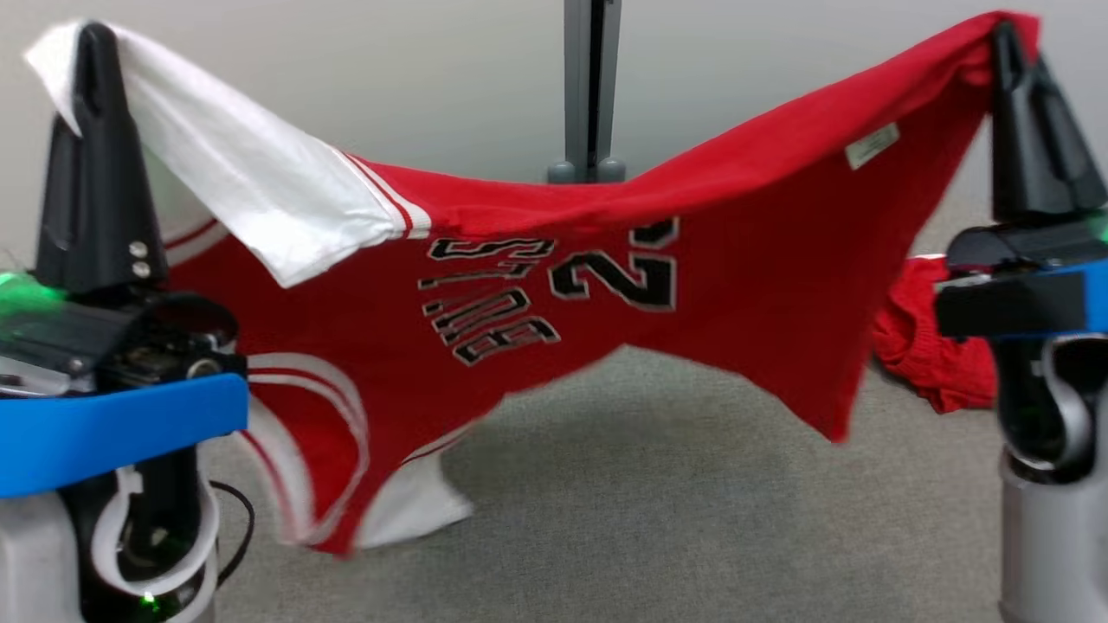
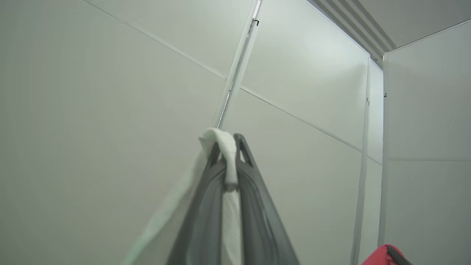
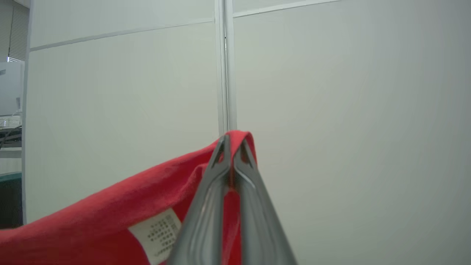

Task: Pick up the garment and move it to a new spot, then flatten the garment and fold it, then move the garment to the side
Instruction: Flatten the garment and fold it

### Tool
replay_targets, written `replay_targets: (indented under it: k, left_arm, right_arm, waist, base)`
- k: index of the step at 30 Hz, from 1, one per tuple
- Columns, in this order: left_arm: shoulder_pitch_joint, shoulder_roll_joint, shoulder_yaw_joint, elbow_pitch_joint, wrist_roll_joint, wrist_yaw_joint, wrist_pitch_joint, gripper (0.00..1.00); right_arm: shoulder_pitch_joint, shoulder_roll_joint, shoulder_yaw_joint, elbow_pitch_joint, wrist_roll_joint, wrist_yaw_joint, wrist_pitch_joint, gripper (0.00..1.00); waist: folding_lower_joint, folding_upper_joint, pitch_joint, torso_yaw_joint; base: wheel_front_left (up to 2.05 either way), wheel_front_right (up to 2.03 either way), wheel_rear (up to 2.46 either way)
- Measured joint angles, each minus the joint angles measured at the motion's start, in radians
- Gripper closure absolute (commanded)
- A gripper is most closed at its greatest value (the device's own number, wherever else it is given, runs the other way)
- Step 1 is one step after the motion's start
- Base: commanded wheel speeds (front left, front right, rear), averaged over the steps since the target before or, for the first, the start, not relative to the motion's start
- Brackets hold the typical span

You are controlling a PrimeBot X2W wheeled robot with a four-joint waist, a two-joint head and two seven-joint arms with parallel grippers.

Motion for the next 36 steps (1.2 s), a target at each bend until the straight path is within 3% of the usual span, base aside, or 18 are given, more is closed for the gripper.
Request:
replay_targets:
  k: [6, 9, 13, 18, 26, 28, 29, 31, 36]
  left_arm:
    - [-0.134, 0.047, 0.001, -0.127, 0.001, 0.027, 0.109, 1.00]
    - [-0.183, 0.060, -0.006, -0.115, 0.001, 0.031, 0.140, 1.00]
    - [-0.245, 0.067, -0.020, -0.027, 0.008, 0.022, 0.149, 1.00]
    - [-0.387, 0.100, -0.043, 0.143, 0.074, -0.019, 0.115, 1.00]
    - [-0.690, 0.117, -0.101, 0.457, 0.210, -0.067, 0.008, 1.00]
    - [-0.815, 0.106, -0.116, 0.596, 0.252, -0.073, -0.060, 1.00]
    - [-0.815, 0.106, -0.116, 0.596, 0.252, -0.073, -0.060, 1.00]
    - [-0.908, 0.096, -0.132, 0.725, 0.277, -0.080, -0.116, 1.00]
    - [-0.978, 0.067, -0.163, 0.862, 0.297, -0.091, -0.183, 1.00]
  right_arm:
    - [0.063, 0.000, -0.071, -0.340, -0.041, 0.000, 0.173, 1.00]
    - [0.079, -0.001, -0.104, -0.404, -0.055, 0.000, 0.214, 1.00]
    - [0.086, -0.003, -0.109, -0.393, -0.095, 0.000, 0.229, 1.00]
    - [-0.011, -0.023, -0.055, -0.258, -0.119, 0.000, 0.212, 1.00]
    - [-0.361, -0.068, -0.013, 0.082, -0.199, 0.000, 0.151, 1.00]
    - [-0.511, -0.064, -0.003, 0.242, -0.238, 0.000, 0.114, 1.00]
    - [-0.511, -0.064, -0.003, 0.242, -0.238, 0.000, 0.114, 1.00]
    - [-0.610, -0.055, 0.019, 0.386, -0.300, 0.000, 0.077, 1.00]
    - [-0.685, -0.049, 0.020, 0.553, -0.367, 0.000, 0.025, 1.00]
  waist:
    - [0.0000, 0.0000, 0.017, -0.014]
    - [0.0000, 0.0000, 0.042, -0.020]
    - [0.0001, 0.0000, 0.093, -0.023]
    - [0.0003, 0.0000, 0.180, -0.032]
    - [0.0006, 0.0000, 0.303, -0.035]
    - [0.0006, 0.0000, 0.338, -0.025]
    - [0.0006, 0.0000, 0.338, -0.025]
    - [0.0005, 0.0000, 0.367, -0.019]
    - [0.0005, 0.0000, 0.406, -0.006]
  base:
    - [0.00, 0.00, 0.00]
    - [0.00, 0.00, 0.00]
    - [0.00, 0.00, 0.00]
    - [0.00, 0.00, 0.00]
    - [0.00, 0.00, 0.00]
    - [0.00, 0.00, 0.00]
    - [0.00, 0.00, 0.00]
    - [0.00, 0.00, 0.00]
    - [0.00, 0.00, 0.00]
